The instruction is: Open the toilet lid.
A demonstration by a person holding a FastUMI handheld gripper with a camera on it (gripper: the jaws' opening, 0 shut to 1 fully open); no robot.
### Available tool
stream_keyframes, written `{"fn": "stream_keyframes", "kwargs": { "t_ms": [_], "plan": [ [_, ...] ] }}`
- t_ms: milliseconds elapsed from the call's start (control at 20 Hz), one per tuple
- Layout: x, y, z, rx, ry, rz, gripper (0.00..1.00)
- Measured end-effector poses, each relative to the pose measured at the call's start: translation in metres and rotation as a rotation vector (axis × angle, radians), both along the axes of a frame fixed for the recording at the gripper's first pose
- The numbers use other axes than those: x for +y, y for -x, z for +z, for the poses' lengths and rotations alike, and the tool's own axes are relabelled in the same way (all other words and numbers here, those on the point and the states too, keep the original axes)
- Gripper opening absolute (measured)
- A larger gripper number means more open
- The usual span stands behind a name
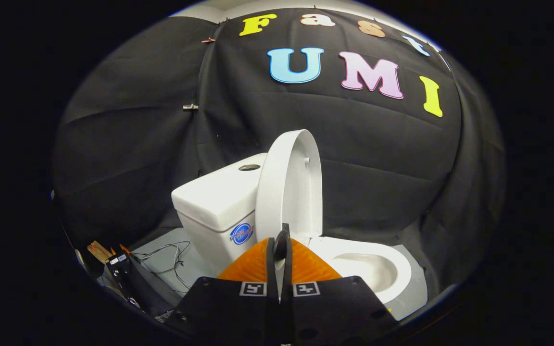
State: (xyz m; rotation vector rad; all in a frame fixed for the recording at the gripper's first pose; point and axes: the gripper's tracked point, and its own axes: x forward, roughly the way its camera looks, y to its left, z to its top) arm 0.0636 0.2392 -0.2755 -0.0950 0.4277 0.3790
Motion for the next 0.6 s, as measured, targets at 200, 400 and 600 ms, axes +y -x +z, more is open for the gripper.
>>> {"fn": "stream_keyframes", "kwargs": {
  "t_ms": [200,400,600],
  "plan": [
    [0.004,-0.002,0.001,-0.001,0.001,-0.002,0.05],
    [0.01,0.002,0.003,0.009,-0.036,0.008,0.11],
    [0.012,0.002,0.011,-0.01,-0.064,0.027,0.37]
  ]
}}
